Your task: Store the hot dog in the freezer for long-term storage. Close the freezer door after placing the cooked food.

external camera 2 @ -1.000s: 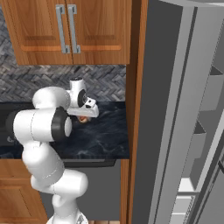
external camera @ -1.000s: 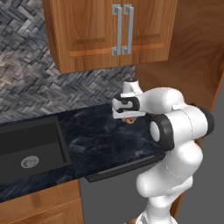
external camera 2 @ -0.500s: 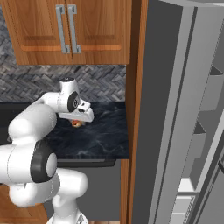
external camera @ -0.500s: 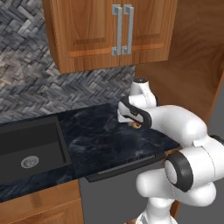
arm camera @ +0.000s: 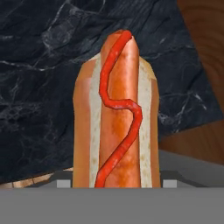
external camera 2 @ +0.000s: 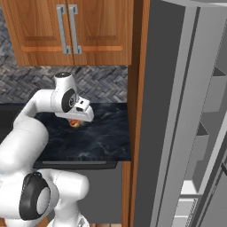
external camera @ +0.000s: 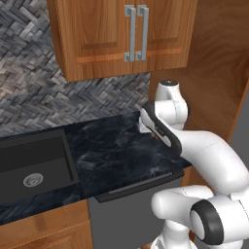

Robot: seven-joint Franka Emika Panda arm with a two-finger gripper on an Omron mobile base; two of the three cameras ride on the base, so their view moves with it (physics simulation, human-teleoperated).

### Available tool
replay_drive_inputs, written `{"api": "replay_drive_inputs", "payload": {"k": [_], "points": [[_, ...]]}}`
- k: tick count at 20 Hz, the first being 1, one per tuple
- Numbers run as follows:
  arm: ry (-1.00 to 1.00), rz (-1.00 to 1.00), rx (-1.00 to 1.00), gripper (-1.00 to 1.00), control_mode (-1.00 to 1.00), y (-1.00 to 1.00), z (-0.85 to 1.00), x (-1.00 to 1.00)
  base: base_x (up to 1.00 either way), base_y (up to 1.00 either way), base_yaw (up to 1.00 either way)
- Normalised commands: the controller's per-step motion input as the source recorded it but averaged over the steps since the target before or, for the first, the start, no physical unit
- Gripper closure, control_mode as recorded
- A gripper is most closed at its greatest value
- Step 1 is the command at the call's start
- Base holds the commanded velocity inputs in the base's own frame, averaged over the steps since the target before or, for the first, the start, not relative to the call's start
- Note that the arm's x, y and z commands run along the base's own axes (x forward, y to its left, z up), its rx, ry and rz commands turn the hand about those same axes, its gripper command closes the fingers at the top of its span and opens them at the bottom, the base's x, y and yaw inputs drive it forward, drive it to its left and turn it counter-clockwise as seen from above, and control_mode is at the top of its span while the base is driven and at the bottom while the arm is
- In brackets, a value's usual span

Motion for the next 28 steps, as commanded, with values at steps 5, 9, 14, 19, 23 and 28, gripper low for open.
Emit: {"api": "replay_drive_inputs", "payload": {"k": [5, 9, 14, 19, 23, 28], "points": [[0.0, 0.0, 0.0, 1.0, -1.0, -0.14, 0.37, -0.46, 0.0, 0.0, 0.0], [0.0, 0.0, 0.0, 1.0, -1.0, -0.03, 0.26, -0.62, 0.0, 0.0, 0.0], [-0.03, 0.0, -0.01, 1.0, -1.0, -0.07, 0.11, -0.61, 0.0, 0.0, 0.0], [-0.03, 0.0, -0.03, 1.0, -1.0, -0.21, 0.05, -0.51, 0.0, 0.0, 0.0], [0.0, 0.0, -0.01, 1.0, -1.0, -0.23, 0.01, -0.42, 0.0, 0.0, 0.0], [0.0, 0.0, 0.0, 1.0, -1.0, -0.13, 0.1, -0.43, 0.0, 0.0, 0.0]]}}
